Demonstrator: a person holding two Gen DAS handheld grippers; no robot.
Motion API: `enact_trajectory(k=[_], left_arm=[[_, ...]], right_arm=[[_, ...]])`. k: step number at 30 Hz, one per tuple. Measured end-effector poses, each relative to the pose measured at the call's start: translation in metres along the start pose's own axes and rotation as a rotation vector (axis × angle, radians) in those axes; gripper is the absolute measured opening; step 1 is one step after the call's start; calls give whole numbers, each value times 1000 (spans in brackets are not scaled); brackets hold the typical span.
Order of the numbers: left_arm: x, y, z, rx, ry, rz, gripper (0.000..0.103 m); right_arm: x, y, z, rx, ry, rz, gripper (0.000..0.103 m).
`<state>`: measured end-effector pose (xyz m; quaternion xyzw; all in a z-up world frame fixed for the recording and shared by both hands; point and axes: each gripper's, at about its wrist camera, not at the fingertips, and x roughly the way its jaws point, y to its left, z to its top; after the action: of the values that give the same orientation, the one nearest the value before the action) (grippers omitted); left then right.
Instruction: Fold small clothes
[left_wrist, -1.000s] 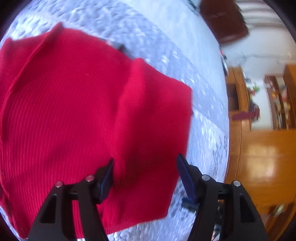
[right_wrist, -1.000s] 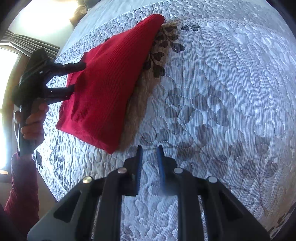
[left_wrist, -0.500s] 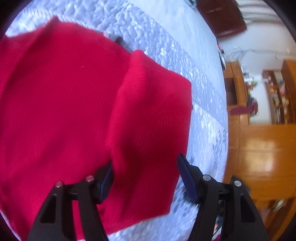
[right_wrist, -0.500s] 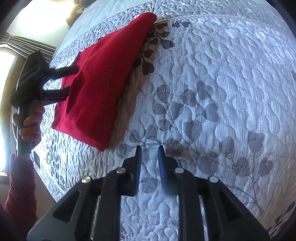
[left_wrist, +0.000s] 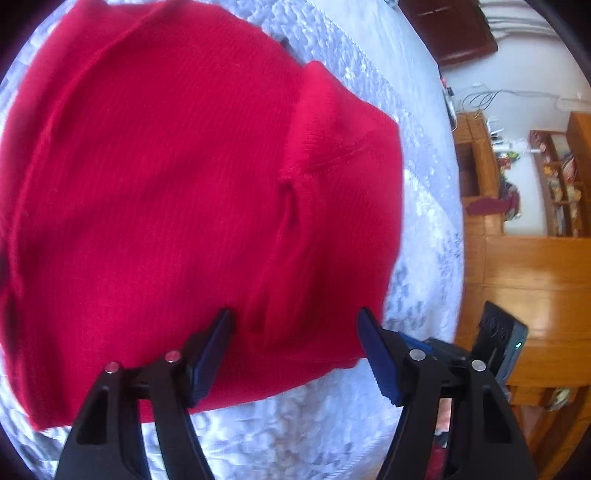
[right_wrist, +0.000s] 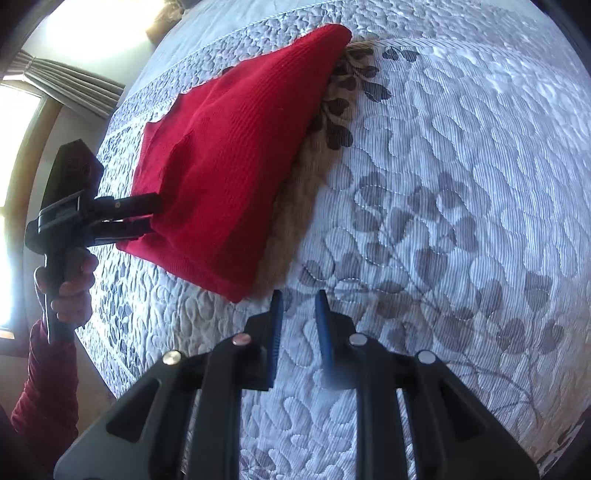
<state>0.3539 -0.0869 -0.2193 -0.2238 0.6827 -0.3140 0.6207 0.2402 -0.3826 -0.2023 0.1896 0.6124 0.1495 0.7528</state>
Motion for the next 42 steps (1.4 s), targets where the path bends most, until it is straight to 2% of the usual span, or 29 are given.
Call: enact_trajectory(k=[3, 5, 7, 9, 10, 11, 13, 14, 15, 16, 17, 20, 22, 25, 27, 32, 36, 39, 41, 42], left_arm=[[6, -8, 0, 15, -3, -20, 53], [10, -7, 4, -5, -1, -34, 35], [18, -1, 7, -40, 18, -29, 27], [28, 1, 9, -61, 40, -41, 27], [31, 2, 9, -63, 46, -47, 31], [32, 4, 10, -68, 51, -71, 43], [33, 6, 11, -94, 55, -140, 58], [34, 5, 11, -105, 48, -137, 56], [34, 3, 11, -102, 42, -112, 51], [34, 0, 11, -85, 34, -78, 23], [34, -3, 10, -60, 23, -34, 8], [22, 2, 6, -86, -34, -37, 6], [2, -3, 2, -53, -96, -31, 6], [-45, -11, -10, 12, -191, -80, 5], [-70, -9, -19, 37, -228, -63, 5], [-88, 30, -29, -17, -219, -11, 5], [-69, 65, -30, -57, -130, -37, 8], [-60, 70, -32, -77, -102, -53, 21], [-62, 68, -34, -70, -114, -72, 38], [-66, 67, -36, -59, -128, -56, 43]], right_arm=[[-4, -1, 1, 1, -6, -9, 19], [-6, -3, 1, 11, -12, -8, 19], [-8, -5, 0, 18, -13, 1, 19], [-8, -4, -1, 15, -12, 2, 21], [-9, -3, -2, 9, -14, -1, 21], [-10, -3, -2, 5, -14, -2, 21], [-11, -3, -2, 6, -15, -4, 21], [-11, -3, -2, 9, -15, -4, 21], [-11, -4, -2, 13, -16, -4, 21], [-12, -5, -2, 18, -17, -5, 21], [-13, -5, -2, 22, -18, -6, 21], [-16, -4, -2, 20, -22, -5, 22], [-18, -3, -2, 18, -22, -8, 22], [-19, -3, -1, 20, -18, -13, 21], [-17, -2, 0, 24, -16, -10, 21], [-8, 12, 4, 3, -8, 12, 21], [2, 25, 6, -28, 11, 8, 24], [4, 31, 7, -38, 12, 6, 27], [3, 42, 9, -63, 11, 25, 28], [2, 49, 11, -72, 13, 44, 29]])
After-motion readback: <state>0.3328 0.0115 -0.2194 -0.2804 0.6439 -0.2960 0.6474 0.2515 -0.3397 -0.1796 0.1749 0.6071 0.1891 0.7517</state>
